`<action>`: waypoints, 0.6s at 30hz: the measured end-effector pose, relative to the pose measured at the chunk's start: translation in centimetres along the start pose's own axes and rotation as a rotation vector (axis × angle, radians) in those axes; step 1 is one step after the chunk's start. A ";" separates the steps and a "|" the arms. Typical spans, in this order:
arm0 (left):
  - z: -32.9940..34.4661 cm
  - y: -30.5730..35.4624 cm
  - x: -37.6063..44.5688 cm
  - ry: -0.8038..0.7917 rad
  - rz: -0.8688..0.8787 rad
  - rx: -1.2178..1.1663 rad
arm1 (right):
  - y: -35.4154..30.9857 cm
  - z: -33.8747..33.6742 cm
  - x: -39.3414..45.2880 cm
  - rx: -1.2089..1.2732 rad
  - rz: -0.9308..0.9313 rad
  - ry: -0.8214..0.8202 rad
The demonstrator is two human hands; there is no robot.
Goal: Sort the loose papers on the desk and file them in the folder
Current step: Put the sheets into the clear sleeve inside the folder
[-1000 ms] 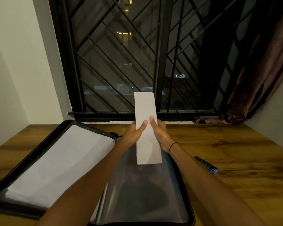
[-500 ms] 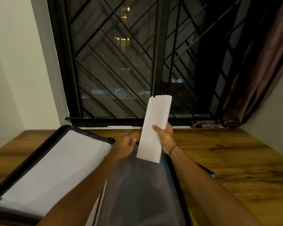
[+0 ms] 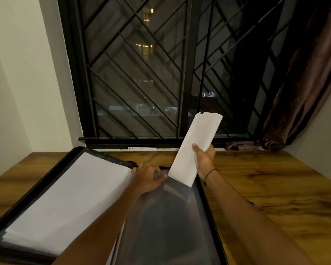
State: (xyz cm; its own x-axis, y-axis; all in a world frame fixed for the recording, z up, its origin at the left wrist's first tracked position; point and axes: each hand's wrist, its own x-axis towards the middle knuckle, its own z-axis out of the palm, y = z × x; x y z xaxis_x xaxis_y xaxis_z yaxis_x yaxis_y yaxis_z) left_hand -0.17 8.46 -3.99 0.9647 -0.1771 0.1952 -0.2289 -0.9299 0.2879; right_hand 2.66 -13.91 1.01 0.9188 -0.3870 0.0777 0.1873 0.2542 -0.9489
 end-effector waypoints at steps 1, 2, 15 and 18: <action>0.0 0.0 0.1 0.016 -0.001 -0.049 | -0.2 0.0 0.3 0.015 0.007 0.015; -0.1 0.1 0.1 0.032 0.001 -0.102 | -0.5 0.0 0.5 0.038 0.012 0.031; -0.6 0.1 2.2 0.060 0.062 -0.510 | -3.3 3.5 3.8 0.321 -0.029 0.142; -0.1 -0.1 2.2 0.084 0.132 -0.449 | -2.7 5.1 3.9 0.321 -0.013 0.100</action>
State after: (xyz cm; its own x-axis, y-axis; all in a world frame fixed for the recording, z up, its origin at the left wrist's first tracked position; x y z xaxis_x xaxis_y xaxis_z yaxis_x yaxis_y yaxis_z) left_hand 1.93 8.20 -3.47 0.9140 -0.2404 0.3269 -0.4003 -0.6664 0.6290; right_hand 7.47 -11.55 5.41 0.8801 -0.4728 0.0442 0.3136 0.5089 -0.8017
